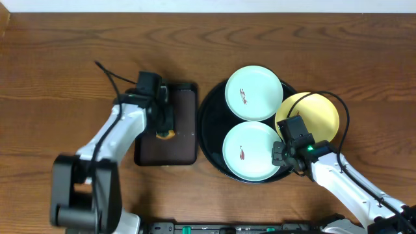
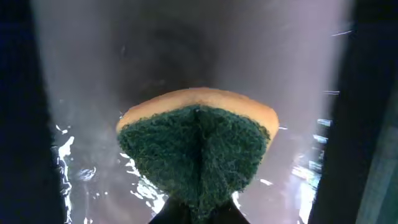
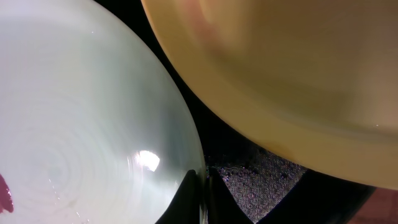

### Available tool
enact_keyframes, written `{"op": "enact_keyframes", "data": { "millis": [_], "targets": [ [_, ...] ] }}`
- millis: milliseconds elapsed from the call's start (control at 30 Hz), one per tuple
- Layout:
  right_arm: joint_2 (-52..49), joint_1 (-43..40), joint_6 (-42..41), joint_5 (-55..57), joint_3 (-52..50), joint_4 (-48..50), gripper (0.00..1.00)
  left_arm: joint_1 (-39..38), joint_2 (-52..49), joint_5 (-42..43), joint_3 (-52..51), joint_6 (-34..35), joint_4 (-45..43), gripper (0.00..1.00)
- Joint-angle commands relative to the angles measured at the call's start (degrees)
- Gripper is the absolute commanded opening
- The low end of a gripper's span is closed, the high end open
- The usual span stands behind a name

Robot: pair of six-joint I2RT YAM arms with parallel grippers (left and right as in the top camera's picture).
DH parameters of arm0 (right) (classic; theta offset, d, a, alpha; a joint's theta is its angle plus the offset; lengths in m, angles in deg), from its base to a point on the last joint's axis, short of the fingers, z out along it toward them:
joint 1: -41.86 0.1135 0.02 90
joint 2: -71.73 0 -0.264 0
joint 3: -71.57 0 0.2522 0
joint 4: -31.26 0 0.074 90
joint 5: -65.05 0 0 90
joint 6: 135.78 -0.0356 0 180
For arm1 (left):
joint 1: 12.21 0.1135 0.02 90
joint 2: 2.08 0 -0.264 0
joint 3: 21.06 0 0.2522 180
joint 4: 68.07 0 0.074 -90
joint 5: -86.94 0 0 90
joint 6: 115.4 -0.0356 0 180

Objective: Clean dirty plates on tray and stack at the side

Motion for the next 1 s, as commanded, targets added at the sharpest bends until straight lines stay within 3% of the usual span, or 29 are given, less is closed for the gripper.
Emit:
{"op": "enact_keyframes", "data": {
  "millis": [0,100,167,267,400,500,767,967],
  "targets": [
    [-0.4,0.5,0.8,0.6,-0.6,-0.2,0.04,-0.3,-2.9,-0.9,-0.3,2.1,-0.8,0.08],
    [-0.4,0.5,0.8,0.6,-0.6,-0.2,0.04,-0.3,-3.0,-0.9,-0.2,2.1,-1.1,0.08],
    [-0.4,0.5,0.8,0.6,-0.6,-0.2,0.04,-0.3,-2.6,-0.9,0.2,2.1,-1.1,0.24],
    [-0.4,0.5,0.8,0.6,-0.6,-0.2,0.04,-0.3,-2.5,-0.9,0.1,2.1,-1.1,0.31],
    [-0.4,0.5,0.8,0.6,-0.6,-0.2,0.04,-0.3,-2.5,-0.9,0.1,2.1,-1.1,0.28],
    [-0.4,0.5,0.8,0.6,-0.6,-0.2,0.04,-0.3,-2.5,-0.9,0.1,2.1,-1.1,0.08],
    [-0.4,0.5,0.8,0.6,-0.6,-0.2,0.05,-0.3,2.0,-0.9,1.2,2.1,1.2,0.07],
    [-0.4,0.5,0.8,0.6,-0.6,-0.5,0.04,-0.1,18.2,-0.4,1.2,2.0,5.4,0.08]
  ]
}}
